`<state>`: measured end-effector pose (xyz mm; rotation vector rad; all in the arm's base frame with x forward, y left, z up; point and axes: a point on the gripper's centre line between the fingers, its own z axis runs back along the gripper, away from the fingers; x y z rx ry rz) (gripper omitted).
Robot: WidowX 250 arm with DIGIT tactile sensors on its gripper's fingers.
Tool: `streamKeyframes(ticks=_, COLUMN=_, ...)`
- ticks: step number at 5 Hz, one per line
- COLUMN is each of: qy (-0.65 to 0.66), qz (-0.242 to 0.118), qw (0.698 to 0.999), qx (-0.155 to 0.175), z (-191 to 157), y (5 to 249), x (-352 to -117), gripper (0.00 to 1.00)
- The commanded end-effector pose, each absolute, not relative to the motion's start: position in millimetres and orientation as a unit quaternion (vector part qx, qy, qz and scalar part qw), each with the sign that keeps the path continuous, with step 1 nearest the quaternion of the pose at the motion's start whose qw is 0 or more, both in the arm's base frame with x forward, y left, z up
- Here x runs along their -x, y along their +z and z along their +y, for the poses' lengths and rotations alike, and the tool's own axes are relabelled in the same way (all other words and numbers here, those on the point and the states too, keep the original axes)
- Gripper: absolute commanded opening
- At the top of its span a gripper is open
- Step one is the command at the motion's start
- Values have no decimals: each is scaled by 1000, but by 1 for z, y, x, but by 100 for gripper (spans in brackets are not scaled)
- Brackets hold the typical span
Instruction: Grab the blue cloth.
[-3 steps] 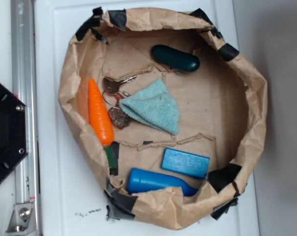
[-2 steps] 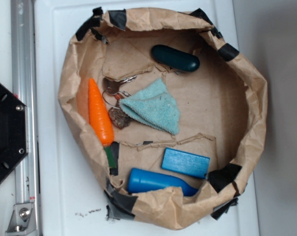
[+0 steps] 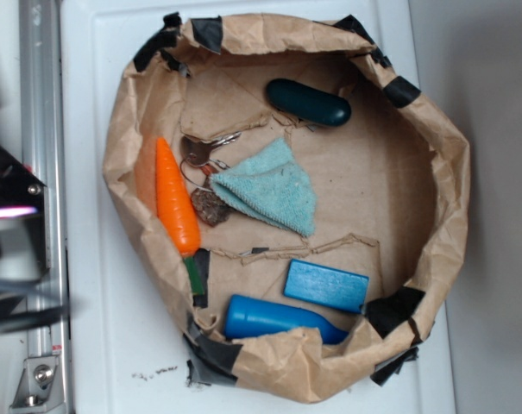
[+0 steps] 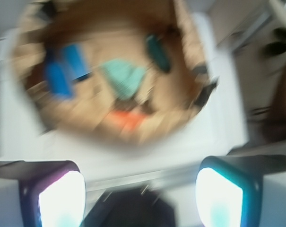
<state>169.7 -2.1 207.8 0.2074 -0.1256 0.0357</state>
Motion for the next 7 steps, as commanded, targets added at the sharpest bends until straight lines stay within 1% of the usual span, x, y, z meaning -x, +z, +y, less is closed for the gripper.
streamKeyframes(ticks=1, qy=-121, qz=-82, qw=985, qx=-94, z=-6, y=142, x=-269, gripper=100)
streamKeyframes(ticks=2, qy=-175, qz=-79, qw=980, qx=-46, z=-14, y=102, x=-284, gripper=100)
streamKeyframes(ticks=3, qy=-186, qz=-61, qw=981, qx=-6, z=-10, y=72, x=-276, gripper=100)
streamKeyframes(ticks=4, qy=-210, qz=-11, qw=977, qx=28, z=-12, y=47, x=-250, gripper=100)
streamKeyframes(ticks=5, qy=-206, qz=1, qw=978, qx=40, z=-12, y=37, x=-231, gripper=100)
streamKeyframes(ticks=6, qy=-190, qz=-13, qw=982, qx=-4, z=-9, y=15, x=-230, gripper=0)
streamKeyframes(ticks=7, qy=-191, qz=-27, qw=981, qx=-17, z=-8, y=12, x=-235, gripper=0)
